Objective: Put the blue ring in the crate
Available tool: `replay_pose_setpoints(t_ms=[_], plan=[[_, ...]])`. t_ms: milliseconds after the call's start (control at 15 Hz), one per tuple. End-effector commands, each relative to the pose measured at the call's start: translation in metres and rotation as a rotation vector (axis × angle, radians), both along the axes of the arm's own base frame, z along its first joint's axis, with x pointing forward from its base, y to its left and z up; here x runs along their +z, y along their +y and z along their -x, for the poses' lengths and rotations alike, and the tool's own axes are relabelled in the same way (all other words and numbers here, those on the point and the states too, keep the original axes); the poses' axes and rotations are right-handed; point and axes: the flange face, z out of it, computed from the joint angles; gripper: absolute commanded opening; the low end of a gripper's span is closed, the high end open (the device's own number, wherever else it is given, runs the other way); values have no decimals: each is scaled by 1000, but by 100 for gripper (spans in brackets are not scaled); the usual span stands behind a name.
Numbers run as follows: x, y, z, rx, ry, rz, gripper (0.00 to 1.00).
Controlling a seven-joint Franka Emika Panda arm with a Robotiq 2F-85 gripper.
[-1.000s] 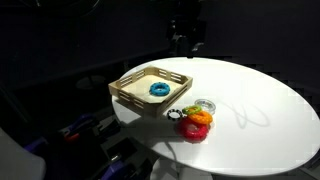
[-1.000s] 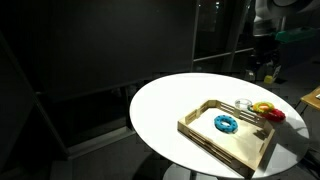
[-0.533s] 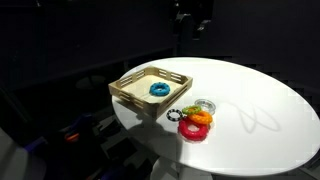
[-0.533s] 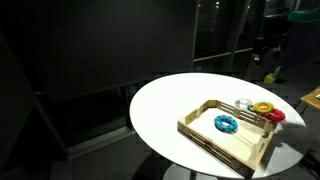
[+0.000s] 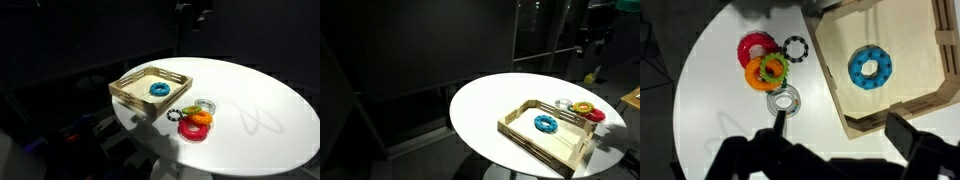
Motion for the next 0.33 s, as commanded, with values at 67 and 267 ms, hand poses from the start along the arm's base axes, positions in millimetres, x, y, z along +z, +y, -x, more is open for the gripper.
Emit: replay_pose_setpoints(t_ms=[67,267], plan=[[-3,0,-1,-1,10,-4,100],[-6,0,-1,0,15,-5,100]])
